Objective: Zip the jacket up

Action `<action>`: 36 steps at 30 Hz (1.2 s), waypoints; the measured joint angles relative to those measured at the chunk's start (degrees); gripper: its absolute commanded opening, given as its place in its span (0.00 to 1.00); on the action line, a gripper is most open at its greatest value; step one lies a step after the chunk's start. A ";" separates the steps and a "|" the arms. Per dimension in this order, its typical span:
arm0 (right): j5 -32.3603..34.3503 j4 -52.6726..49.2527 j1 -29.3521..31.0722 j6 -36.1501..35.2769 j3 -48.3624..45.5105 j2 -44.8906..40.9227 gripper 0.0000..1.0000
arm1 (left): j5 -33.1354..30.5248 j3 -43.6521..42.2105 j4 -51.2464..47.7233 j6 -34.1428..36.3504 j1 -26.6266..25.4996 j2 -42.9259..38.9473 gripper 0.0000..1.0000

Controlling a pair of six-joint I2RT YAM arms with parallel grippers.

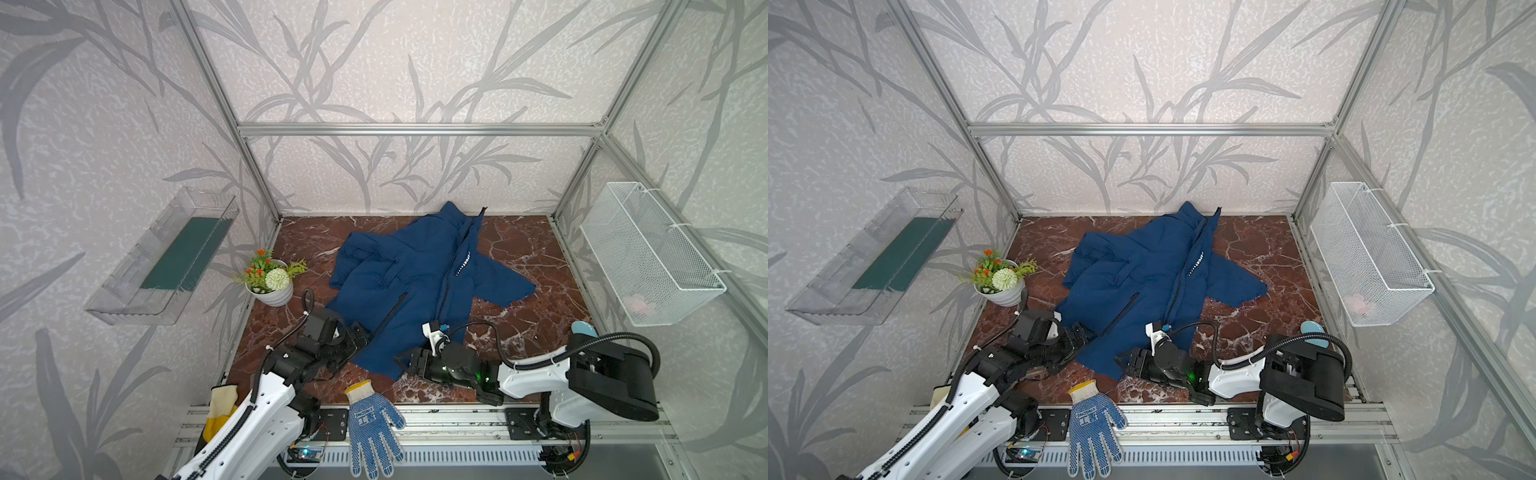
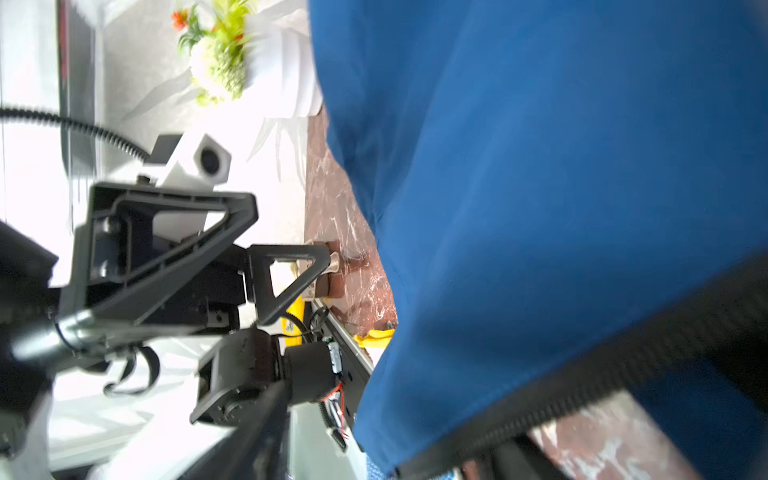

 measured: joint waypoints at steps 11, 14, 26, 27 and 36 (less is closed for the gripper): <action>0.15 4.63 -0.02 0.96 -1.66 0.00 0.00 | 1.92 -0.22 2.08 -2.95 -0.57 -1.14 0.92; 1.18 2.19 0.00 0.26 -2.03 -3.43 0.00 | 5.01 -1.55 5.81 -5.60 -1.25 -1.95 0.92; 5.55 -10.16 -0.35 -4.33 -1.44 -13.97 0.00 | 4.68 -1.79 7.52 -13.99 -12.68 -7.21 0.93; 5.60 -10.34 -0.46 -4.46 -1.44 -13.90 0.00 | 4.00 -1.57 7.15 -14.49 -13.79 -7.43 0.93; 3.96 -7.19 -2.14 -4.28 -1.33 -9.88 0.00 | -0.33 0.35 11.63 -18.75 -21.79 -5.18 0.93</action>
